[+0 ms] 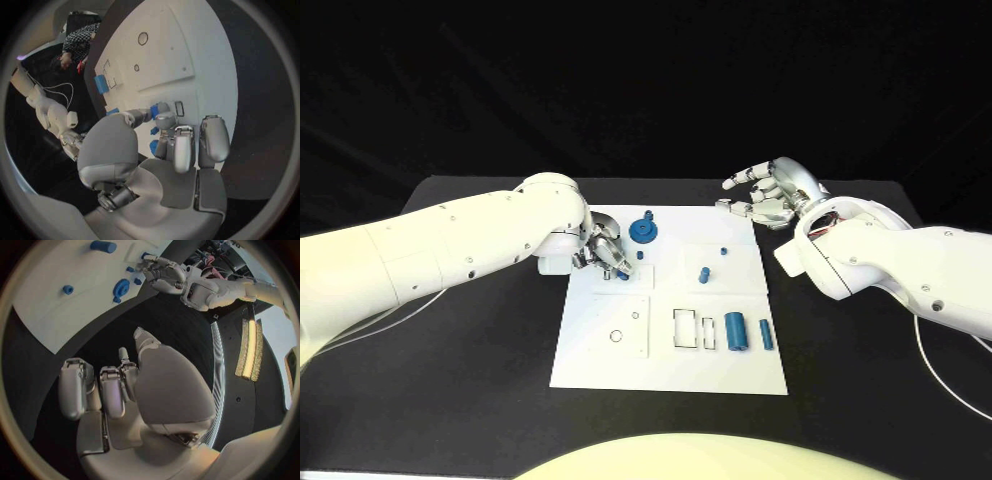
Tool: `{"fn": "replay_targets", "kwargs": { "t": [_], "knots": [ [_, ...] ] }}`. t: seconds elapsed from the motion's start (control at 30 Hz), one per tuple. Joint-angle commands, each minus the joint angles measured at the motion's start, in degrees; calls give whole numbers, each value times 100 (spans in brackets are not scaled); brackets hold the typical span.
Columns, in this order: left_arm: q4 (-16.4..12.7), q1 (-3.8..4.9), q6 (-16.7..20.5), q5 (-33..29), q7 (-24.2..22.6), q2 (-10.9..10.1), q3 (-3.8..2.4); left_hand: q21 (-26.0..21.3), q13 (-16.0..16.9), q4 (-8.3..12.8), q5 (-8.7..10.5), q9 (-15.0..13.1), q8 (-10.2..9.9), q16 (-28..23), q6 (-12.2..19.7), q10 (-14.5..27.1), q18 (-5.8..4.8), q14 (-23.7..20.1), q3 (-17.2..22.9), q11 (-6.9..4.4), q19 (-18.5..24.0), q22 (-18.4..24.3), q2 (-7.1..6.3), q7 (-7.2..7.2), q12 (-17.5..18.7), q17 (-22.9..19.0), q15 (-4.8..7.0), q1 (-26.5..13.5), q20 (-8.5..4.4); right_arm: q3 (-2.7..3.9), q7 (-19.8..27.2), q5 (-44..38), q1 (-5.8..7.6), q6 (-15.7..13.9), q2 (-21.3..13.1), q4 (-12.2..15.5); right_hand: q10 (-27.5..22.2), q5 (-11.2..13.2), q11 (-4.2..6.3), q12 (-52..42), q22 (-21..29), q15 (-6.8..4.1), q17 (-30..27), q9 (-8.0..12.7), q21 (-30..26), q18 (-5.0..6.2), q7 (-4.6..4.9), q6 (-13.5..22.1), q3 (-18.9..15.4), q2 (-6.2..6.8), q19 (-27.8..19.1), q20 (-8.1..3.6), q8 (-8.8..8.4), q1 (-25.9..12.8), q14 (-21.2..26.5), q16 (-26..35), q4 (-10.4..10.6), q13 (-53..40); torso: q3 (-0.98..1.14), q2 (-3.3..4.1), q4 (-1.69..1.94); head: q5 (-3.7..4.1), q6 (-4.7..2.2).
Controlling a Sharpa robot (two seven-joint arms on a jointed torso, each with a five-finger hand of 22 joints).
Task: Assemble the parts on the task board
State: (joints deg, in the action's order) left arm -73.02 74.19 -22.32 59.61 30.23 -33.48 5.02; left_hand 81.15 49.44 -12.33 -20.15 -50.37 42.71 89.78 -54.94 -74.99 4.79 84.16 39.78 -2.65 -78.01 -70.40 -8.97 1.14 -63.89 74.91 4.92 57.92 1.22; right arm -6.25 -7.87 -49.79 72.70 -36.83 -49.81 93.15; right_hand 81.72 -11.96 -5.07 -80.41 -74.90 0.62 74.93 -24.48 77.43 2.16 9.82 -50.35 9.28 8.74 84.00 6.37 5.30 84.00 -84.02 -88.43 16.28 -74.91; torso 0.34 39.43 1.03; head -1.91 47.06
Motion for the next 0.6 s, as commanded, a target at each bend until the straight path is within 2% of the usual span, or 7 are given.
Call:
{"fn": "replay_targets", "kwargs": {
  "t": [0.03, 0.2, 0.6],
  "knots": [
    [24, -45, -203, 113, 116, 14, 38, 1, -10, 762, 25, 11, -1, 22, -24, -18, -68, 584, 700, -4, -45, -8, 27, -14, -18, 1509, 45, -51, -5, 3, 26, -56, -3, 48, 0, 4, -47, 32, 13, 24, -728, 0, 1174, -10, -37, 88, 5, -45, 52, -4, -13, 15, 29, -10, -506, 24, -4, -548, 1, -2, 0, 2, 1],
    [42, -46, -202, 122, 115, 21, 40, -7, -2, 634, 55, 24, -11, 22, -41, -16, -68, 584, 457, -9, -48, -7, 30, -23, -29, 1509, 48, -141, -8, 3, 29, -56, -3, 46, -1, 8, -47, 32, 13, 24, -728, 0, 1174, -10, -37, 88, 5, -45, 52, -4, -13, 15, 29, -10, -506, 24, -4, -548, -1, -1, -2, 10, 3],
    [40, -46, -224, 126, 113, 20, 41, -19, 9, 347, 98, 58, -42, 22, -76, -2, -71, 584, -183, -19, -61, -18, -86, -39, -50, 1509, 58, -251, -18, 3, 39, -67, -5, 39, -4, 5, -56, 34, 13, 34, -719, -1, 1172, -10, -54, 91, 5, -45, 54, 1, -20, 14, 29, -15, -505, 25, 0, -538, -5, -2, 1, 21, 4]
  ]
}}
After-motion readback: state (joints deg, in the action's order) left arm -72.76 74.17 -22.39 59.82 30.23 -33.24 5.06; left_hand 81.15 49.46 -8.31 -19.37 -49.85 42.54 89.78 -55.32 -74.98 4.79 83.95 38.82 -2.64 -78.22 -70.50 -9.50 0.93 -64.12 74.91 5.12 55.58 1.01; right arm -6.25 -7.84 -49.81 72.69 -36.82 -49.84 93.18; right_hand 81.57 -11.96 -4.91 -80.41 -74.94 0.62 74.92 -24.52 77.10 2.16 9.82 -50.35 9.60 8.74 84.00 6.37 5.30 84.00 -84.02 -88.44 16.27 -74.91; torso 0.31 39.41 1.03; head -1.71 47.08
